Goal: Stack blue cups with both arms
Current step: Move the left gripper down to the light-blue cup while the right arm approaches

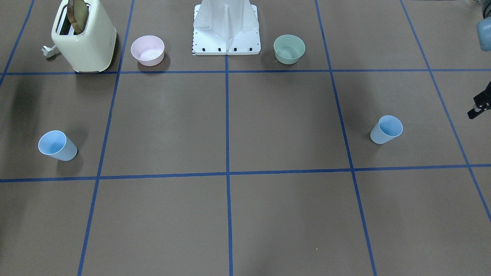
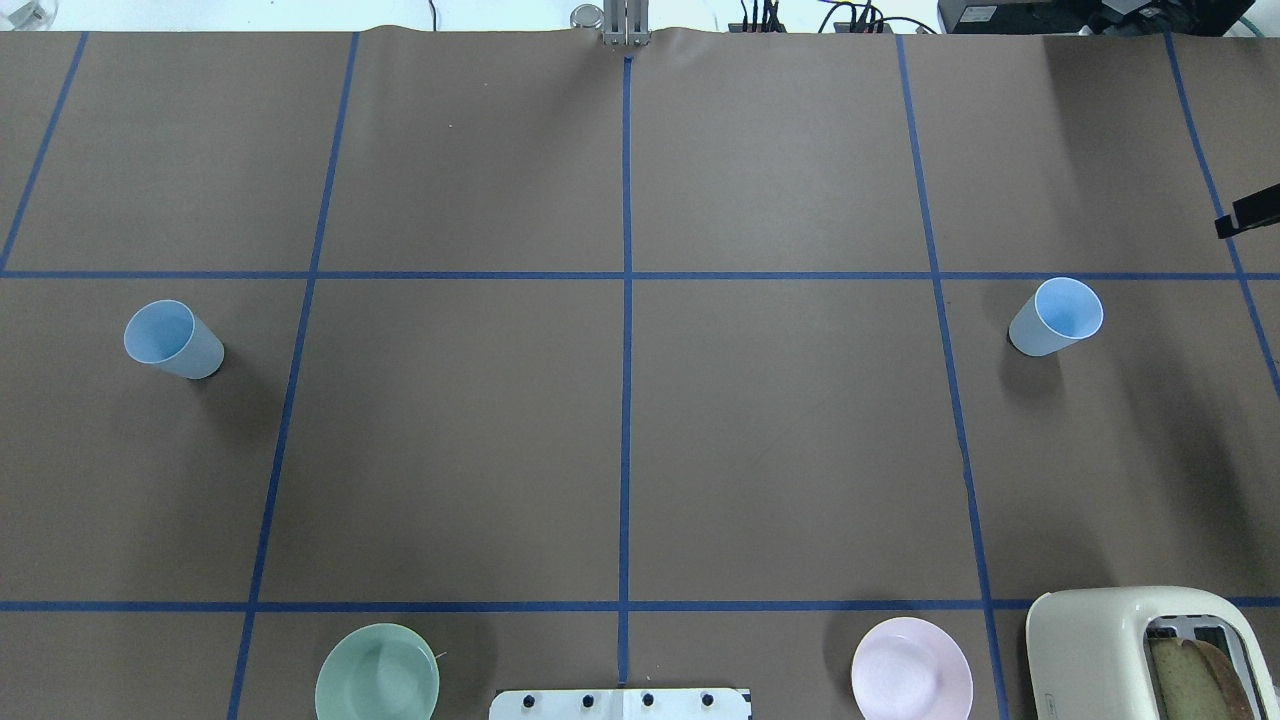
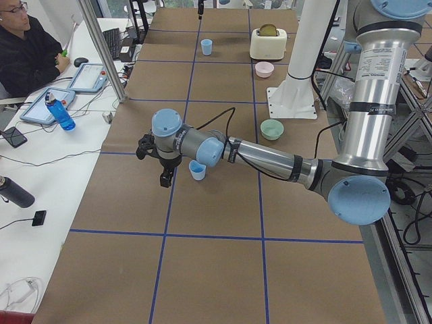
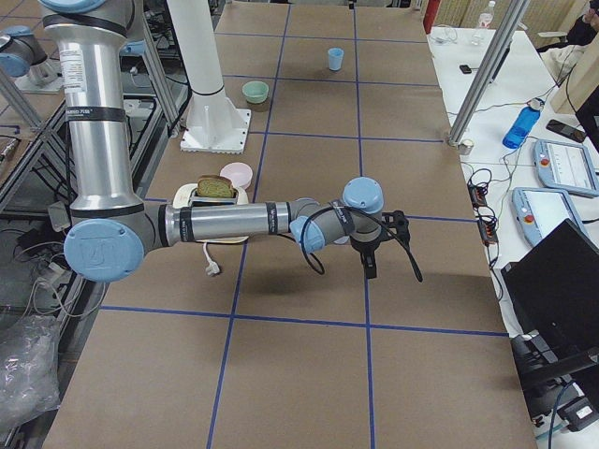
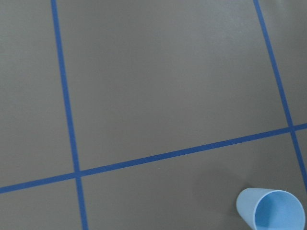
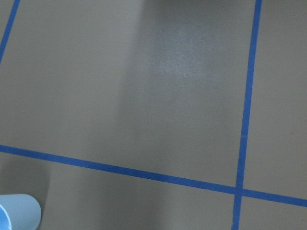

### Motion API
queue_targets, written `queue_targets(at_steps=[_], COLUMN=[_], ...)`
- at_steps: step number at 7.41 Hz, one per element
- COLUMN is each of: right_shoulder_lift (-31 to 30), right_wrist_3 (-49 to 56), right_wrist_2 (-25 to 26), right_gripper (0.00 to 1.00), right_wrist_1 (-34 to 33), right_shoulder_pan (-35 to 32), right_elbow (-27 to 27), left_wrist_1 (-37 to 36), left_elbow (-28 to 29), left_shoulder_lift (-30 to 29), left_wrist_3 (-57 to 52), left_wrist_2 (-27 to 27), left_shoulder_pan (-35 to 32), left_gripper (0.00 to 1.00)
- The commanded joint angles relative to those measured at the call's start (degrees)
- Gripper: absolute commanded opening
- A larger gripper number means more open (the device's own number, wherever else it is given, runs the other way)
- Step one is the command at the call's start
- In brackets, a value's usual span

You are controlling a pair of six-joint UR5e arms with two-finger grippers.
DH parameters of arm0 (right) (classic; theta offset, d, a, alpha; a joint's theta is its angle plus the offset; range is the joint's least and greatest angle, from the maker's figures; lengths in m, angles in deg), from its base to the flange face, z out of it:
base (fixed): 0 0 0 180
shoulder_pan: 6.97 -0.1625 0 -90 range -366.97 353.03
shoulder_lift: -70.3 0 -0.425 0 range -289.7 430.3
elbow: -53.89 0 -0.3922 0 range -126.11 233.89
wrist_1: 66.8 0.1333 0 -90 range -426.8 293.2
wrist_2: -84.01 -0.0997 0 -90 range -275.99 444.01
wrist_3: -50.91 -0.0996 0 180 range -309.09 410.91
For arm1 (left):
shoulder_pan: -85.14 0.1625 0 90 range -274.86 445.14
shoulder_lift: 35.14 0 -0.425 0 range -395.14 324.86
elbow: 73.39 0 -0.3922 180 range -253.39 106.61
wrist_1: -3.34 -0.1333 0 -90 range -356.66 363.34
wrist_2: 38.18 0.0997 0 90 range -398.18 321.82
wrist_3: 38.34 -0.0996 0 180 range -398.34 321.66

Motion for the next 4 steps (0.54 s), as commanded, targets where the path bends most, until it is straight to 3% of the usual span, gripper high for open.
queue_targets(at_steps=[1, 4], right_shoulder_lift=[-0.05, -0.05], right_wrist_3=[-4.53, -4.53], right_wrist_2=[0.40, -0.48], right_gripper=[1.00, 1.00], right_wrist_1=[0.62, -5.42], right_shoulder_pan=[4.40, 3.97], right_elbow=[2.47, 8.88], left_wrist_1=[3.49, 12.19], left_elbow=[0.06, 3.56], left_shoulder_lift=[0.09, 0.26], left_wrist_3=[5.71, 12.75], left_wrist_2=[3.03, 5.95], left_shoulder_pan=[5.15, 12.20], left_gripper=[0.98, 0.98])
